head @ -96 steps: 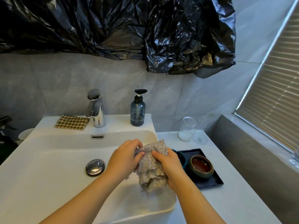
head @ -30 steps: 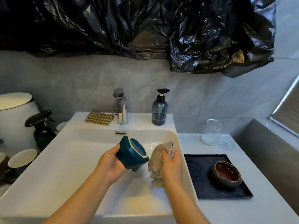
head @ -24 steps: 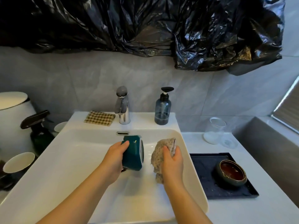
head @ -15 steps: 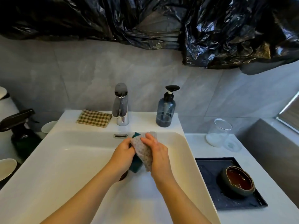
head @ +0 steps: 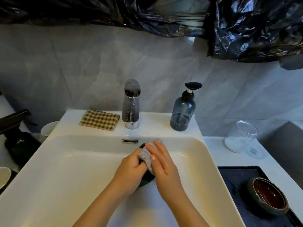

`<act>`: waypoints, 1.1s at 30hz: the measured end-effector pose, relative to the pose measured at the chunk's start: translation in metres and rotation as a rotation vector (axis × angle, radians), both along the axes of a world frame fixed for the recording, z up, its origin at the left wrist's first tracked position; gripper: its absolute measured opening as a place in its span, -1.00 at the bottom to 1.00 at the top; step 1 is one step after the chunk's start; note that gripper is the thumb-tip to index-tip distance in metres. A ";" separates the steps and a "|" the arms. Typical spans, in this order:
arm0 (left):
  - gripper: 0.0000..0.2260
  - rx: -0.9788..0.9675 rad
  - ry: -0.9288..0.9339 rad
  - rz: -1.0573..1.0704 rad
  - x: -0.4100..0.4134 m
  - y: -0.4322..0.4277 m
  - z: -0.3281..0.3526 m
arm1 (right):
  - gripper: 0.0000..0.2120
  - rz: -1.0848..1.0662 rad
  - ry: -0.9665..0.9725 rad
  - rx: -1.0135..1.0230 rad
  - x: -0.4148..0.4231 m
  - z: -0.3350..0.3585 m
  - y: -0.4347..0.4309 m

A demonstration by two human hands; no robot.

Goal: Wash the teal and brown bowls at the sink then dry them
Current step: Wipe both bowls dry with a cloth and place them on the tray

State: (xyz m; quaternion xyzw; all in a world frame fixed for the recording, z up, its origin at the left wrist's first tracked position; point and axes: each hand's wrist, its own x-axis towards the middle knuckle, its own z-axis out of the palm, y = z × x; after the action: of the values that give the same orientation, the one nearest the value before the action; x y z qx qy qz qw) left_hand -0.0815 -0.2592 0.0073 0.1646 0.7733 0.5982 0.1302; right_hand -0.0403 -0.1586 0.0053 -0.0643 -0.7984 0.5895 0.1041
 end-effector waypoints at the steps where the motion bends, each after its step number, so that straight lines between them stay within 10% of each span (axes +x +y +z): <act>1: -0.91 -0.019 0.016 -0.010 0.001 -0.001 -0.001 | -0.74 -0.003 -0.002 0.004 0.001 0.001 0.003; 6: -0.92 -0.219 0.146 -0.144 0.012 0.009 -0.003 | -0.81 -0.085 -0.186 -0.283 0.000 0.006 0.021; 12: -0.66 -0.143 0.113 -0.048 0.007 0.004 -0.003 | -0.71 -0.001 0.009 -0.037 0.005 0.001 0.003; 16: -0.77 -0.251 0.176 -0.104 0.012 0.004 -0.005 | -0.79 -0.044 -0.248 -0.354 -0.002 0.005 0.018; 33: -0.63 -0.136 0.100 -0.037 -0.003 0.015 0.005 | -0.73 -0.031 0.056 -0.128 -0.007 0.001 0.020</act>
State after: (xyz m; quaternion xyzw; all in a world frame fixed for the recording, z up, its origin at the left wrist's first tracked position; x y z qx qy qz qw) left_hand -0.0843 -0.2444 0.0128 0.1994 0.8144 0.5330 0.1136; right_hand -0.0471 -0.1389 0.0061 -0.0666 -0.7546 0.6394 0.1312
